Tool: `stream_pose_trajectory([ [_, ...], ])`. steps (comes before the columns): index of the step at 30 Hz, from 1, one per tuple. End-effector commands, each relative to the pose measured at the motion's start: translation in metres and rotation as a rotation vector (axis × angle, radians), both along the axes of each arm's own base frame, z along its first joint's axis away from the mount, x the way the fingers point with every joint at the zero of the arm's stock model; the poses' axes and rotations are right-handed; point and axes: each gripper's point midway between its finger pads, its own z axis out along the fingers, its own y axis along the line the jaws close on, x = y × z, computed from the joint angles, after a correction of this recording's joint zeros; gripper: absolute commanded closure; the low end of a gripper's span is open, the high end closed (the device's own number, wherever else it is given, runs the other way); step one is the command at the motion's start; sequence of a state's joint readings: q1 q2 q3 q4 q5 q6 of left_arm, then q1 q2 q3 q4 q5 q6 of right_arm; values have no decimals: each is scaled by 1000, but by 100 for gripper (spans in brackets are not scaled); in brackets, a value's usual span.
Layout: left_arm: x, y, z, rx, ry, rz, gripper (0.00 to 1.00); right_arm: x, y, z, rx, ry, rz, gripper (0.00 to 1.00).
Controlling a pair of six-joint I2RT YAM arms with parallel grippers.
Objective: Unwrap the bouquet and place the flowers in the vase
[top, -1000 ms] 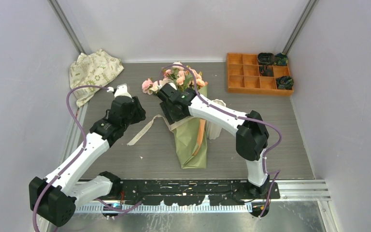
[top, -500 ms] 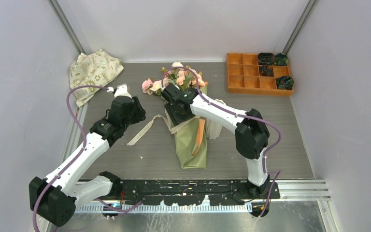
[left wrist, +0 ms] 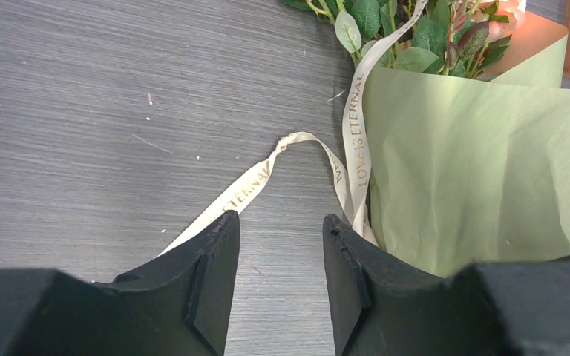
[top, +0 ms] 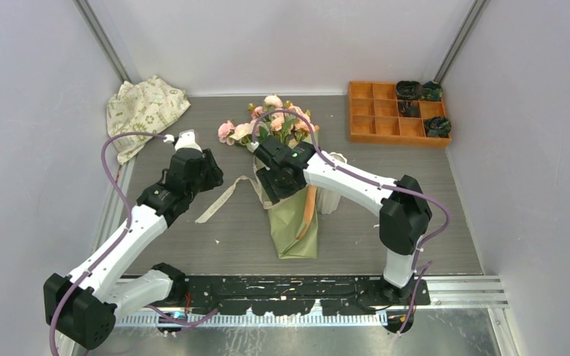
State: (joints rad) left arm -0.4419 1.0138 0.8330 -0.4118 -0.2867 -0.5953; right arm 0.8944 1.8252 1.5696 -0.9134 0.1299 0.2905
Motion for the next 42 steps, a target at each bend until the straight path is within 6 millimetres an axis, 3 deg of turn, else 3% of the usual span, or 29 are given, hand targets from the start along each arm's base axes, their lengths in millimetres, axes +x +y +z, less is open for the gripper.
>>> stream_pose_trajectory([
  [1,-1,2,11,-24,-32,7,54,-17,9,25,85,8,39,40],
  [12,-3,1,12,-34,-35,4,54,-22,2,11,46,14,48,38],
  [20,-5,3,12,-35,-41,8,54,2,-3,-4,-57,-59,35,39],
  [27,-6,4,12,-27,-42,9,54,-3,0,-17,-75,-7,64,56],
  [30,-5,2,12,-36,-46,-1,54,-1,0,-16,-85,-16,65,71],
  [35,-5,-11,14,-69,-57,-67,54,13,8,7,-58,-80,54,87],
  [42,-13,-49,33,-202,-145,-269,53,36,27,81,78,-228,24,91],
])
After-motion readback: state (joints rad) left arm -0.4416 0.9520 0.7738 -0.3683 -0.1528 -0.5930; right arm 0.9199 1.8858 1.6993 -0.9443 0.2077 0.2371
